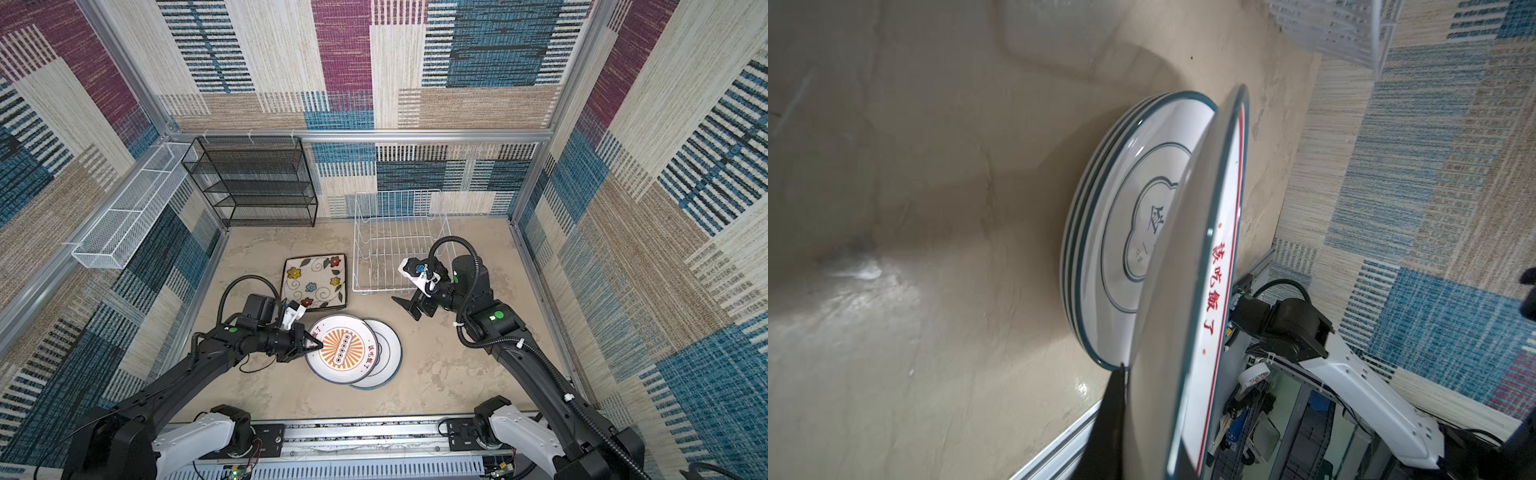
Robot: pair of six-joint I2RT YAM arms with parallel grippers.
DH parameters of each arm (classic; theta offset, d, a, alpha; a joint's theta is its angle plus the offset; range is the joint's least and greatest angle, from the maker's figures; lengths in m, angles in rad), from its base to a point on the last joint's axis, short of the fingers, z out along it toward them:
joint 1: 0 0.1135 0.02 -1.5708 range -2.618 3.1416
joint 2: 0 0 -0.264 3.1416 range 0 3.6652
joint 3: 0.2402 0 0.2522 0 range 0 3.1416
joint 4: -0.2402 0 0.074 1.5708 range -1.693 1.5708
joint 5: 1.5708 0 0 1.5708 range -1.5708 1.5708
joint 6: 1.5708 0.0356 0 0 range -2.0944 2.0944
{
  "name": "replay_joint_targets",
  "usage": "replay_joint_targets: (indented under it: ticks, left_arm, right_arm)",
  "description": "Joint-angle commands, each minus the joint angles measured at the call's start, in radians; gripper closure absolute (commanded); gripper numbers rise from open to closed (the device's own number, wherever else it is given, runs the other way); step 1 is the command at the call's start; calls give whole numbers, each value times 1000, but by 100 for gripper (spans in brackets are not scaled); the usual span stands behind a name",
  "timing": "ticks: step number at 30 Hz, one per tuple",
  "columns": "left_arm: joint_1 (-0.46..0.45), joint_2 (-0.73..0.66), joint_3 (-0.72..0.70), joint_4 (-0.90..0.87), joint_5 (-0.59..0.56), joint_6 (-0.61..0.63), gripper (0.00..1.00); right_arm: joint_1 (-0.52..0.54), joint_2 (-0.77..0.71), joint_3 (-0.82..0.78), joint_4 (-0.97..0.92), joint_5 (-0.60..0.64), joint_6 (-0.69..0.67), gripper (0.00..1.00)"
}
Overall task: Unload the plates from the dish rack
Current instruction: Place the plate among the plates.
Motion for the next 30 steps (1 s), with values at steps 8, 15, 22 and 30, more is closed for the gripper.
replay_joint_targets:
  ticks: [8,15,22,30]
  left_arm:
    - [-64,102,-33,229,-7,-69,100]
    - [-84,174,-31,289,-8,-82,100]
    - [-97,221,-23,294,-11,-80,88]
    - [-99,224,15,222,-42,-55,52]
  right_arm:
    - [6,41,5,-105,-59,-96,0]
    - [9,61,-1,-168,-85,-157,0]
    - [11,107,7,-196,-74,-193,0]
    - [12,140,19,-193,-70,-201,0]
